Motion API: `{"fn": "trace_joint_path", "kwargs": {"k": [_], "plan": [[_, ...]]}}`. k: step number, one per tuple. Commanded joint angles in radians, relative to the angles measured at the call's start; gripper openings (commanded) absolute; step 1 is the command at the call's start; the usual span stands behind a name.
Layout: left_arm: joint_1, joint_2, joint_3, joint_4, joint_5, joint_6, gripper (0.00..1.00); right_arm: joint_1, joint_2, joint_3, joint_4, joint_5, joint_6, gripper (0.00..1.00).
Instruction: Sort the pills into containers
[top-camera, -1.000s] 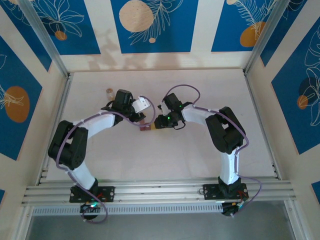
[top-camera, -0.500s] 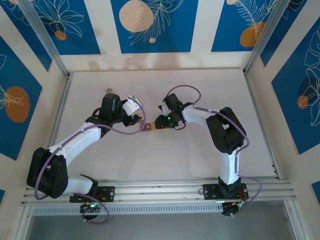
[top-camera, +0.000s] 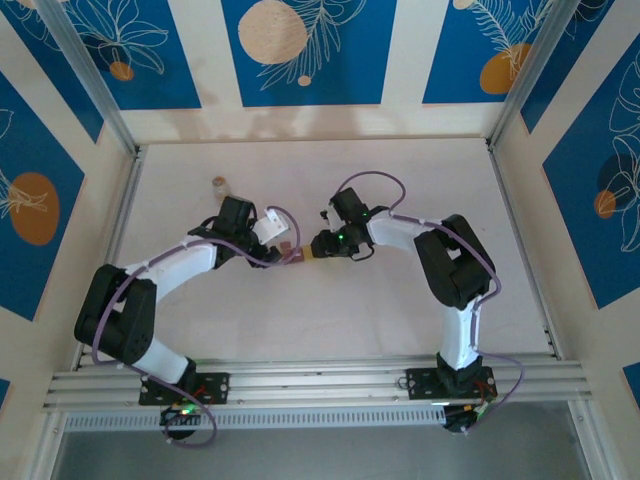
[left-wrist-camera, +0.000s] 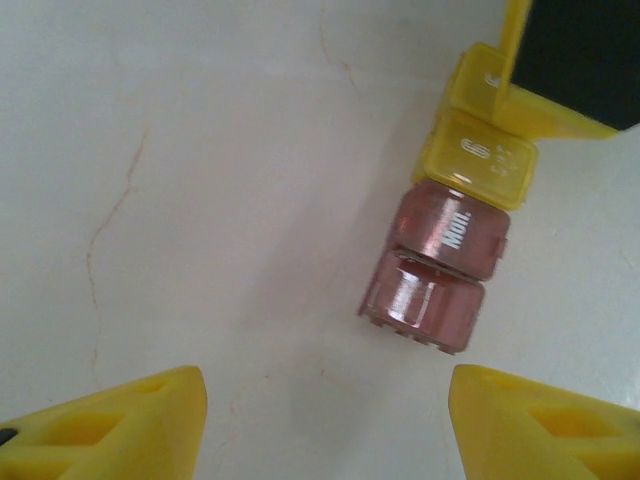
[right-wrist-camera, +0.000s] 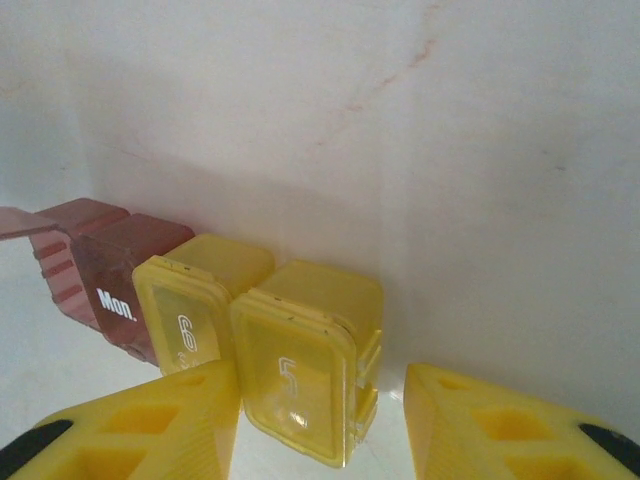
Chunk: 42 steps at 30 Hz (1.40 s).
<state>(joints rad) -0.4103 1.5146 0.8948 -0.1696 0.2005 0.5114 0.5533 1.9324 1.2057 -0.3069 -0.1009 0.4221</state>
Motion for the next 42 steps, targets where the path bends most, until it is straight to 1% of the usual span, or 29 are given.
{"fn": "trace_joint_path", "kwargs": {"k": [1, 5, 8, 9, 11, 12, 14, 15, 16, 17, 19, 22, 23, 25, 27, 30, 32, 35, 37, 40, 42], "plan": [[0.008, -0.078, -0.018, 0.11, 0.001, -0.07, 0.65, -0.019, -0.045, -0.049, -0.02, 0.031, 0.026, 0.5], [0.008, -0.18, -0.077, 0.241, -0.026, -0.164, 0.66, -0.02, -0.1, -0.087, 0.026, 0.007, 0.03, 0.5], [0.008, -0.249, -0.102, 0.302, -0.092, -0.266, 0.67, -0.019, -0.149, -0.117, 0.057, 0.003, 0.029, 0.53], [0.008, -0.27, -0.1, 0.301, -0.134, -0.316, 0.66, -0.019, -0.165, -0.126, 0.066, 0.005, 0.029, 0.53], [0.01, -0.307, -0.076, 0.256, -0.304, -0.518, 0.67, -0.02, -0.194, -0.15, 0.09, 0.021, 0.029, 0.54], [0.015, -0.321, -0.047, 0.196, -0.37, -0.6, 0.68, -0.02, -0.213, -0.164, 0.103, 0.033, 0.029, 0.54], [0.029, -0.343, -0.017, 0.135, -0.401, -0.667, 0.76, -0.021, -0.247, -0.187, 0.121, 0.054, 0.028, 0.55], [0.031, -0.357, -0.018, 0.129, -0.428, -0.691, 0.84, -0.021, -0.269, -0.202, 0.133, 0.063, 0.024, 0.55], [0.034, -0.374, -0.029, 0.131, -0.465, -0.725, 0.95, -0.02, -0.291, -0.22, 0.149, 0.072, 0.019, 0.56], [0.039, -0.385, -0.041, 0.139, -0.484, -0.749, 0.99, -0.019, -0.312, -0.236, 0.169, 0.084, 0.015, 0.57], [0.059, -0.395, -0.047, 0.135, -0.512, -0.781, 0.99, -0.02, -0.356, -0.278, 0.213, 0.107, 0.006, 0.61], [0.088, -0.372, -0.022, 0.071, -0.585, -0.824, 0.99, -0.014, -0.413, -0.319, 0.255, 0.121, -0.007, 0.62], [0.103, -0.358, -0.019, 0.062, -0.59, -0.846, 0.99, -0.008, -0.433, -0.336, 0.272, 0.134, -0.013, 0.63], [0.156, -0.322, -0.013, 0.057, -0.558, -0.895, 0.99, 0.007, -0.481, -0.383, 0.326, 0.172, -0.029, 0.66], [0.202, -0.274, 0.007, 0.066, -0.519, -0.915, 0.99, 0.017, -0.524, -0.414, 0.364, 0.19, -0.036, 0.66], [0.241, -0.177, 0.042, 0.097, -0.51, -0.921, 0.99, 0.042, -0.596, -0.483, 0.456, 0.214, -0.066, 0.71], [0.257, -0.105, 0.075, 0.099, -0.509, -0.936, 0.99, 0.056, -0.625, -0.517, 0.506, 0.239, -0.084, 0.75], [0.287, 0.0, 0.13, 0.092, -0.463, -0.976, 0.99, 0.066, -0.652, -0.526, 0.51, 0.238, -0.097, 0.78], [0.298, 0.064, 0.163, 0.09, -0.434, -1.0, 0.99, 0.08, -0.67, -0.558, 0.567, 0.248, -0.121, 0.81], [0.301, 0.138, 0.223, 0.069, -0.437, -0.994, 1.0, 0.09, -0.687, -0.578, 0.595, 0.246, -0.137, 0.85], [0.301, 0.186, 0.278, 0.033, -0.447, -0.981, 1.0, 0.098, -0.701, -0.588, 0.608, 0.251, -0.14, 0.86]]}}
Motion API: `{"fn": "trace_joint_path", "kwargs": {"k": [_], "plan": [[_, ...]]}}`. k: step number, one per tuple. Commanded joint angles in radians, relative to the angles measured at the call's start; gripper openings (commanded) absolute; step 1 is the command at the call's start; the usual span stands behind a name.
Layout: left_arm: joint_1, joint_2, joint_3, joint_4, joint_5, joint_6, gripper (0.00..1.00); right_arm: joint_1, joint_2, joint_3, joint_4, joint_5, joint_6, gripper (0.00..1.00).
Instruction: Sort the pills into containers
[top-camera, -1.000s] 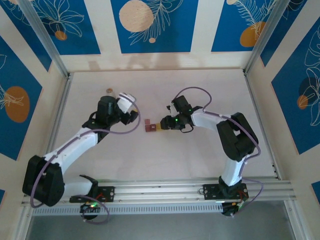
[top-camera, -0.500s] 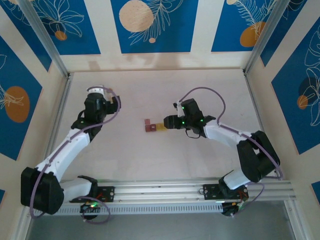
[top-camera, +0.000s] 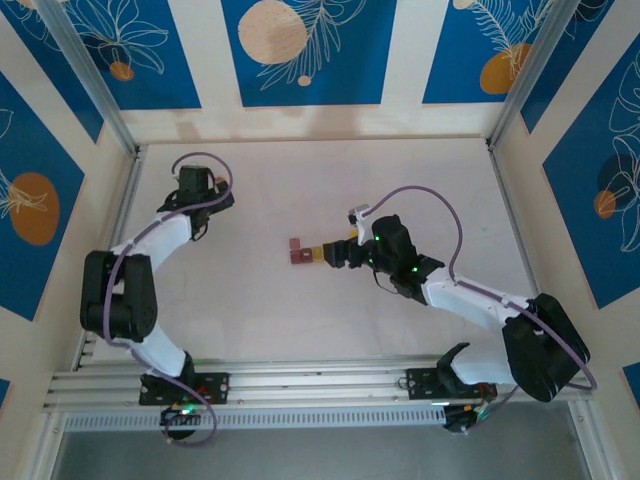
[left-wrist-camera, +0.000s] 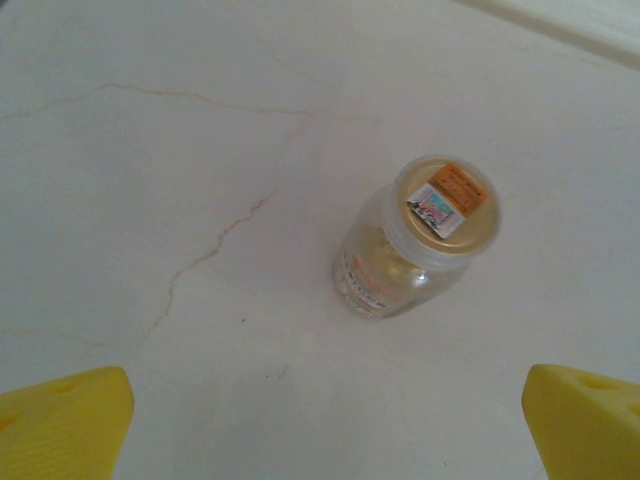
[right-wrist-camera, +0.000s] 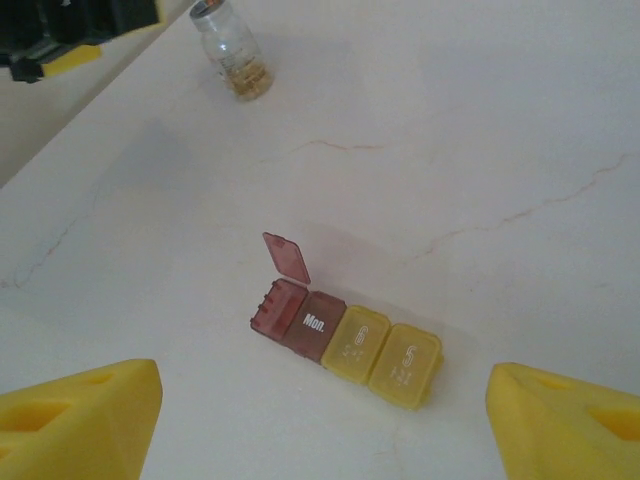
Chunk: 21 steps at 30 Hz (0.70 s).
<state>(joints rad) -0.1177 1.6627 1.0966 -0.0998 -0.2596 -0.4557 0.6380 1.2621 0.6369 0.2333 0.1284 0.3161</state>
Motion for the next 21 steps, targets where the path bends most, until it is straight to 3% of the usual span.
{"fn": "trace_joint_path", "kwargs": {"k": [1, 9, 13, 21], "plan": [[0.009, 0.065, 0.104, -0.06, 0.009, -0.01, 1.0, 0.015, -0.039, -0.024, 0.074, 0.021, -0.039, 0.86], [0.01, 0.182, 0.249, -0.164, -0.026, 0.035, 1.0, 0.022, -0.055, -0.023, 0.06, 0.043, -0.04, 0.86], [0.011, 0.244, 0.313, -0.191, 0.015, 0.046, 1.0, 0.022, -0.059, -0.014, 0.039, 0.055, -0.032, 0.86], [0.011, 0.387, 0.471, -0.271, 0.056, 0.085, 0.92, 0.024, -0.066, -0.013, 0.035, 0.032, -0.017, 0.87]]}}
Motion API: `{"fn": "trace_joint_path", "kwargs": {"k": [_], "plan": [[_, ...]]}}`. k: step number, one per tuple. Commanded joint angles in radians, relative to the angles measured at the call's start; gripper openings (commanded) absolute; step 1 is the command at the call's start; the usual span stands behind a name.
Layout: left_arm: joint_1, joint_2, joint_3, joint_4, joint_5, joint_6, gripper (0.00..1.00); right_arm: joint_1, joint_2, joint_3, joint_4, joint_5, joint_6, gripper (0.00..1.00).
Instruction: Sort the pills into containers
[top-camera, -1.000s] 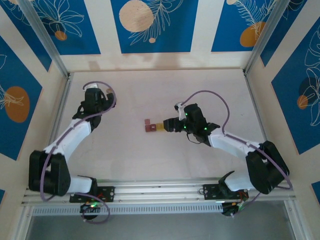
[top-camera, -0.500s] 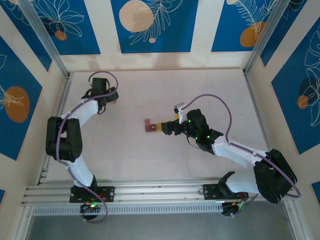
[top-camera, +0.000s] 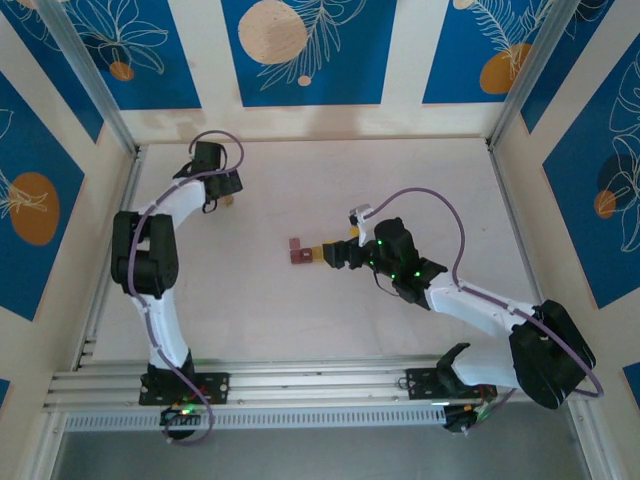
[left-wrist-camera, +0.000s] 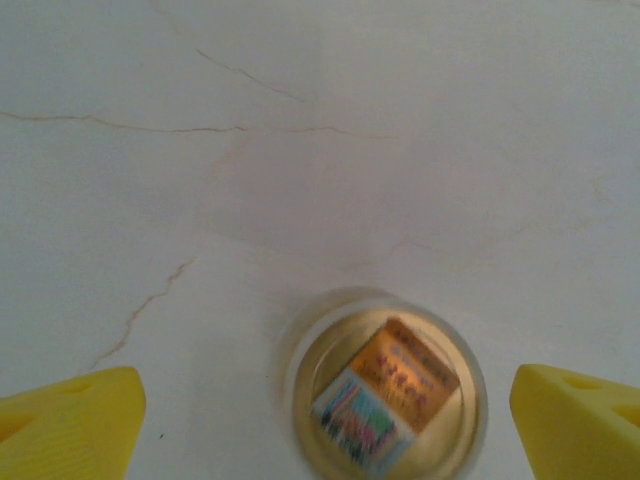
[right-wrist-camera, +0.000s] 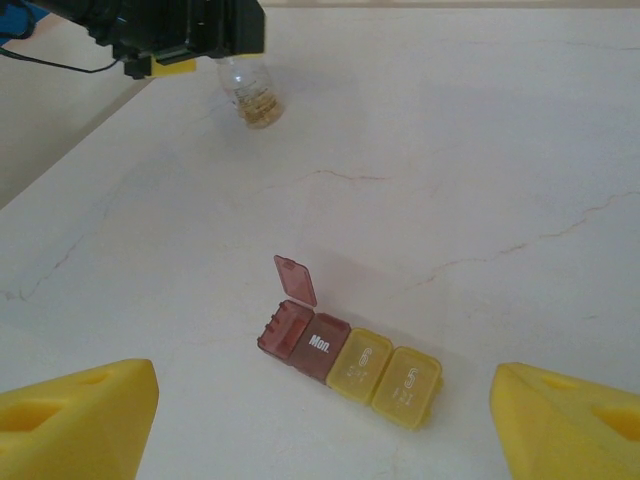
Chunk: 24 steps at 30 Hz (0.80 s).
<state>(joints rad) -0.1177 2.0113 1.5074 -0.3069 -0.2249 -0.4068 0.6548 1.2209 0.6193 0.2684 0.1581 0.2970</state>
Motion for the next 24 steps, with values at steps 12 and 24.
{"fn": "trace_joint_path", "kwargs": {"k": [12, 24], "plan": [[0.012, 0.114, 0.152, -0.131, 0.072, 0.019, 0.72, 0.012, -0.018, 0.011, -0.01, 0.025, 0.002, 0.87], [0.01, 0.116, 0.146, -0.163, 0.068, 0.034, 0.56, 0.012, -0.022, 0.017, -0.024, 0.039, 0.003, 0.87]]}}
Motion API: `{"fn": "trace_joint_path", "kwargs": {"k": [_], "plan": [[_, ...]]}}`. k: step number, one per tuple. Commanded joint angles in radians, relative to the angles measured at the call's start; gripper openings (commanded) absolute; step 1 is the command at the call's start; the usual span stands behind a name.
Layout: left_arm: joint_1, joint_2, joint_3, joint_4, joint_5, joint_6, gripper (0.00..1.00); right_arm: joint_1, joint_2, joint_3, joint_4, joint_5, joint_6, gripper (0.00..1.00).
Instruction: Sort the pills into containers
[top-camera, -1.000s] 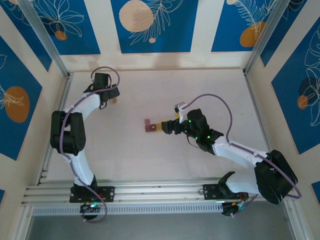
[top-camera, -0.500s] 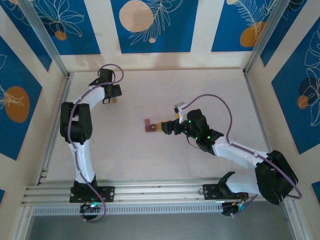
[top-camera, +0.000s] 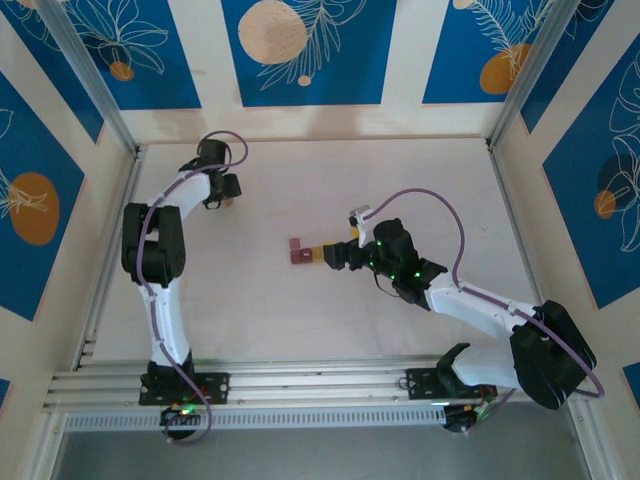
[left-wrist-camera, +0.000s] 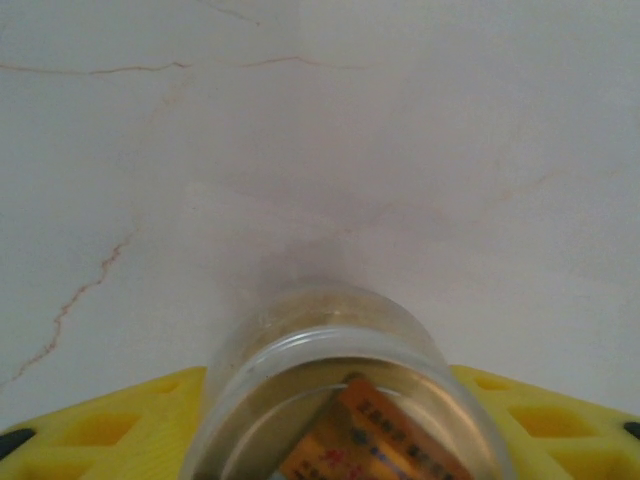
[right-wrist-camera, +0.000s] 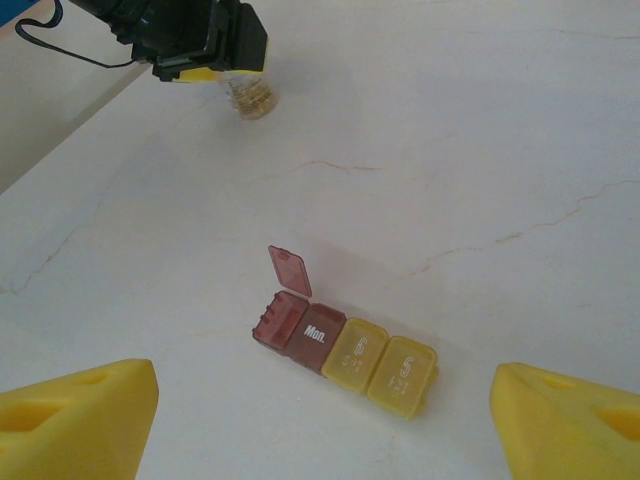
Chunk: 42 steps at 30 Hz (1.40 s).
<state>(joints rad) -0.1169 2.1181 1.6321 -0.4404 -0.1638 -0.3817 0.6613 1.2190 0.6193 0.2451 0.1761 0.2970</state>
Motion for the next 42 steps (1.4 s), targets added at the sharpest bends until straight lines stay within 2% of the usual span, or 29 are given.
{"fn": "trace_joint_path", "kwargs": {"k": [1, 11, 16, 21, 26, 30, 36, 42], "plan": [[0.01, 0.003, 0.016, -0.024, 0.003, 0.014, 0.54, 0.006, -0.02, 0.018, -0.001, 0.023, 0.002, 0.87], [0.007, -0.098, -0.049, 0.009, -0.024, 0.086, 0.47, 0.006, -0.013, 0.026, -0.013, 0.033, -0.001, 0.87], [-0.022, -0.26, -0.184, 0.072, -0.033, 0.121, 0.46, 0.006, -0.015, 0.028, -0.015, 0.033, 0.004, 0.87], [-0.125, -0.492, -0.325, 0.084, -0.038, 0.181, 0.46, 0.004, -0.025, 0.053, -0.061, 0.061, 0.017, 0.87], [-0.304, -0.719, -0.5, 0.144, 0.089, 0.273, 0.46, -0.01, -0.098, 0.134, -0.249, 0.157, 0.072, 0.87], [-0.425, -0.812, -0.619, 0.206, 0.225, 0.365, 0.46, -0.034, -0.201, 0.183, -0.436, 0.273, 0.136, 0.87], [-0.578, -0.792, -0.763, 0.378, 0.468, 0.519, 0.48, -0.112, -0.358, 0.215, -0.642, 0.316, 0.183, 0.87], [-0.684, -0.665, -0.773, 0.423, 0.534, 0.663, 0.48, -0.149, -0.46, 0.187, -0.744, 0.287, 0.207, 0.87]]}}
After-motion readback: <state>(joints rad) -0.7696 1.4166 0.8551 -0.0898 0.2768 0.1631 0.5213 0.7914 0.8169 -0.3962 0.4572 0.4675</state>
